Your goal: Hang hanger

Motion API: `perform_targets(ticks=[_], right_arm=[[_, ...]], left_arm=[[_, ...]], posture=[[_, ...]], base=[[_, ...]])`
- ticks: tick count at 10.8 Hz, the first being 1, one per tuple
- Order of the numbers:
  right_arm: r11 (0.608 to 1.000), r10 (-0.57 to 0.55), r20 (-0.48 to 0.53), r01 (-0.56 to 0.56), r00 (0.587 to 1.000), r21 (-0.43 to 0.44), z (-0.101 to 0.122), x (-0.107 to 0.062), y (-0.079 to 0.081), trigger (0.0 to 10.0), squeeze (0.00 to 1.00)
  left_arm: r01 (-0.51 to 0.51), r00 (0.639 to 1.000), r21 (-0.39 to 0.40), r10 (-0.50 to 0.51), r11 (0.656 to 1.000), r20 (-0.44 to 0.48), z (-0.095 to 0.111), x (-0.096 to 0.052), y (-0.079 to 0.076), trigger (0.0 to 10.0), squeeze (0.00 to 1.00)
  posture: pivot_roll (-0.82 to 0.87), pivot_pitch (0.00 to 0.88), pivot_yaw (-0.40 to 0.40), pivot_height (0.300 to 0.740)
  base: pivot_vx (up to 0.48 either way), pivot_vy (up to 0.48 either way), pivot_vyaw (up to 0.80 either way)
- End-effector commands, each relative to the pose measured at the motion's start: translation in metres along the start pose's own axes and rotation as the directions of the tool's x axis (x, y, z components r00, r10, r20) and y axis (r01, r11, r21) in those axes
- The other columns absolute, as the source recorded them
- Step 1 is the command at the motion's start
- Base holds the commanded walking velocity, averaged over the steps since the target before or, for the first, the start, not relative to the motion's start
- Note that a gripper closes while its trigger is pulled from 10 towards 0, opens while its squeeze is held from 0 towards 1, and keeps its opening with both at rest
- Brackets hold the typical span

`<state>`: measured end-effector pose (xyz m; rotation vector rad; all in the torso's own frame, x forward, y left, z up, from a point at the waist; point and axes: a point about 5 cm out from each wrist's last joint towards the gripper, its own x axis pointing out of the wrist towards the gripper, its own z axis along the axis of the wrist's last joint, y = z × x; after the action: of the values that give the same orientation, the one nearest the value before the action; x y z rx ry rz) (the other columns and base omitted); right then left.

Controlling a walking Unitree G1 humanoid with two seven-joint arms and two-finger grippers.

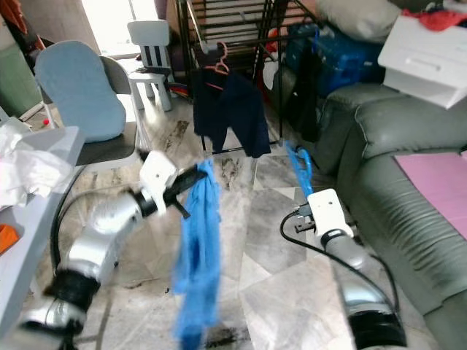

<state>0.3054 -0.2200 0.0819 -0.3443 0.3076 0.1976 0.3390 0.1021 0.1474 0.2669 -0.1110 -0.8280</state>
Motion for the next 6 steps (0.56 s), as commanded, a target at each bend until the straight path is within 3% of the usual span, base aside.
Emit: perform_targets(ticks=[1, 2, 3, 4, 6], right_arm=[[0.994, 0.105, 0.046, -0.105, 0.993, -0.011, 0.014, 0.000, 0.007, 10.0, 0.00], [0.958, 0.271, 0.053, -0.264, 0.961, -0.111, 0.020, -0.012, 0.005, 10.0, 0.00], [0.913, 0.375, 0.026, -0.365, 0.926, -0.181, 0.023, -0.024, -0.003, 10.0, 0.00], [0.889, 0.415, 0.002, -0.406, 0.910, -0.211, 0.024, -0.032, -0.014, 10.0, 0.00], [0.883, 0.423, -0.012, -0.415, 0.906, -0.220, 0.024, -0.035, -0.019, 10.0, 0.00]], left_arm=[[0.017, 1.000, 0.058, -0.018, 0.998, 0.016, 0.006, 0.002, 0.006, 10.0, 0.00], [0.089, 0.996, 0.220, -0.083, 0.971, -0.036, 0.005, 0.003, 0.008, 10.0, 0.00], [0.166, 0.985, 0.350, -0.137, 0.922, -0.107, 0.000, 0.001, 0.011, 10.0, 0.00], [0.193, 0.978, 0.393, -0.145, 0.899, -0.150, -0.004, -0.002, 0.017, 10.0, 0.00], [0.198, 0.976, 0.401, -0.141, 0.894, -0.166, -0.005, -0.004, 0.020, 10.0, 0.00]], posture=[[-0.19, 0.000, 0.080, 0.740], [-0.20, 0.000, 0.080, 0.740], [-0.20, 0.000, 0.083, 0.740], [-0.20, 0.000, 0.086, 0.740], [-0.21, 0.000, 0.088, 0.740]], base=[[0.000, 0.000, 0.00], [0.000, 0.000, 0.00], [0.000, 0.000, 0.00], [0.000, 0.000, 0.00], [0.000, 0.000, 0.00]])
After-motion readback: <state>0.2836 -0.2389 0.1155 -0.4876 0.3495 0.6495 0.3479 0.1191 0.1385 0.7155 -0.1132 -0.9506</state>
